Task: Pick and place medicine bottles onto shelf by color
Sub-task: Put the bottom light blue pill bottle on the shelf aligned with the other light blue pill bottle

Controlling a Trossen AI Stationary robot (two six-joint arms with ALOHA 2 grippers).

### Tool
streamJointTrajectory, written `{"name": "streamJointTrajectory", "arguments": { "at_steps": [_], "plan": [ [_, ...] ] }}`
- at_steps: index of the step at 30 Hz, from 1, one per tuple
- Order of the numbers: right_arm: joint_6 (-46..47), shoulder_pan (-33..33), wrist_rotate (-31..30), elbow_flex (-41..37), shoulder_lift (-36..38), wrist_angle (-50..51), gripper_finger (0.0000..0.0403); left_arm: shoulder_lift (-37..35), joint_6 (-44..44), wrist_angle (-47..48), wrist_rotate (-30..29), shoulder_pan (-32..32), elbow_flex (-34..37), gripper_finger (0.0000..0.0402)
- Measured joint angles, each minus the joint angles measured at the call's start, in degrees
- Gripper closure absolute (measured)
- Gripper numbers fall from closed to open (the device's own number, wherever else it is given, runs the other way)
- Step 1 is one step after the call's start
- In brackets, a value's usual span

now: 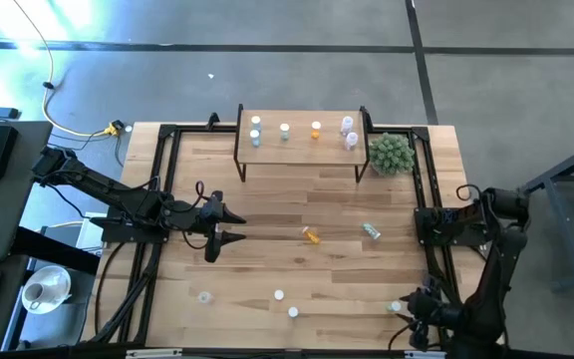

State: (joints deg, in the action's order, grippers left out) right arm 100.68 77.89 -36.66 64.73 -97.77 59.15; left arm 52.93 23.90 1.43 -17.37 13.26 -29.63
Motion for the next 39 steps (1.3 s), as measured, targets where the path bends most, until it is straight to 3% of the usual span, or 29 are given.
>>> {"name": "streamJointTrajectory", "arguments": {
  "at_steps": [10, 25, 39],
  "plan": [
    [3.91, -0.02, 0.06, -0.07, -2.50, 0.03, 0.0213, 0.02, -0.02, -0.01, 0.00, 0.00, 0.00, 0.0192],
    [2.89, -2.91, 5.10, -0.02, -3.18, -0.08, 0.0213, 0.02, -0.02, 0.02, 0.00, 0.02, 0.00, 0.0192],
    [2.64, -4.05, 5.65, -0.02, -3.20, -0.54, 0.0213, 0.02, -0.04, 0.09, 0.02, 0.02, 0.00, 0.0192]
  ]
}}
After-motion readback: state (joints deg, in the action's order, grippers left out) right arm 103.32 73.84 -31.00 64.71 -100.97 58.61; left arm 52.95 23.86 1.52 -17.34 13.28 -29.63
